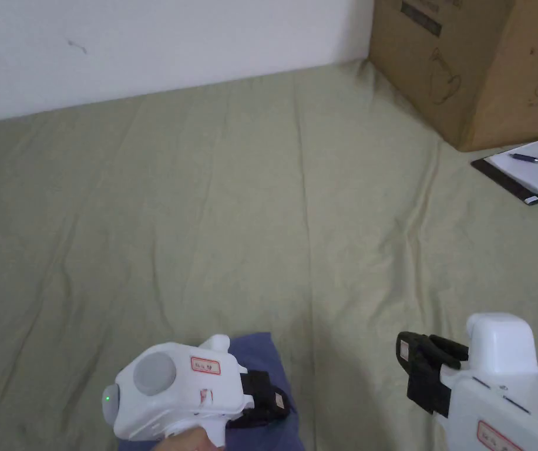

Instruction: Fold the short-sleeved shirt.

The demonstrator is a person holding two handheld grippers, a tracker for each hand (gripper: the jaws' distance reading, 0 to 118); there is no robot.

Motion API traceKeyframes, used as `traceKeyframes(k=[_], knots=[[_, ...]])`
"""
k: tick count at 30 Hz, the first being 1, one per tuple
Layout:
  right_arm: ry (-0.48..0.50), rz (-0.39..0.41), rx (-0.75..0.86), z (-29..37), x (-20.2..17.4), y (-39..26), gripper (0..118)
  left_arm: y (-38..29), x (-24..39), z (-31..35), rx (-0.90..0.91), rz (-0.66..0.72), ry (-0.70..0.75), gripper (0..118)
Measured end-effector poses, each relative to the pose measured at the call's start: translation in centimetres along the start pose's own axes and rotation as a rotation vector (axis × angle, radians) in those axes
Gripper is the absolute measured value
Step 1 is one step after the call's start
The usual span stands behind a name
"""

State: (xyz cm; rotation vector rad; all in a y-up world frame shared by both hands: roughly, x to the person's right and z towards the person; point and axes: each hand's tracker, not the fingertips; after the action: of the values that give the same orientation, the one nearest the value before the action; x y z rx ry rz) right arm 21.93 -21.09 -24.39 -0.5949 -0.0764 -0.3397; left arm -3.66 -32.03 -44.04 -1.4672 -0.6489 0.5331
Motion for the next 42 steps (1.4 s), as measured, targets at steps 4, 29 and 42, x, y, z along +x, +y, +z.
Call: traceKeyframes(k=[4, 29, 42], knots=[[0.004, 0.012, -0.012, -0.3, -0.6, 0.2, 0, -0.4, 1.6, -0.2, -0.004, -0.08, 0.048, 0], [0.15, 0.362, -0.374, -15.6, -15.2, -6.7, 0, -1.8, -18.4, 15.4, 0.187, 0.239, -0.255, 101], [0.142, 0.355, -0.366, -15.3, -15.3, -6.0, 0, 1.1, -18.3, 10.4, 0.125, 0.233, -0.372, 30]])
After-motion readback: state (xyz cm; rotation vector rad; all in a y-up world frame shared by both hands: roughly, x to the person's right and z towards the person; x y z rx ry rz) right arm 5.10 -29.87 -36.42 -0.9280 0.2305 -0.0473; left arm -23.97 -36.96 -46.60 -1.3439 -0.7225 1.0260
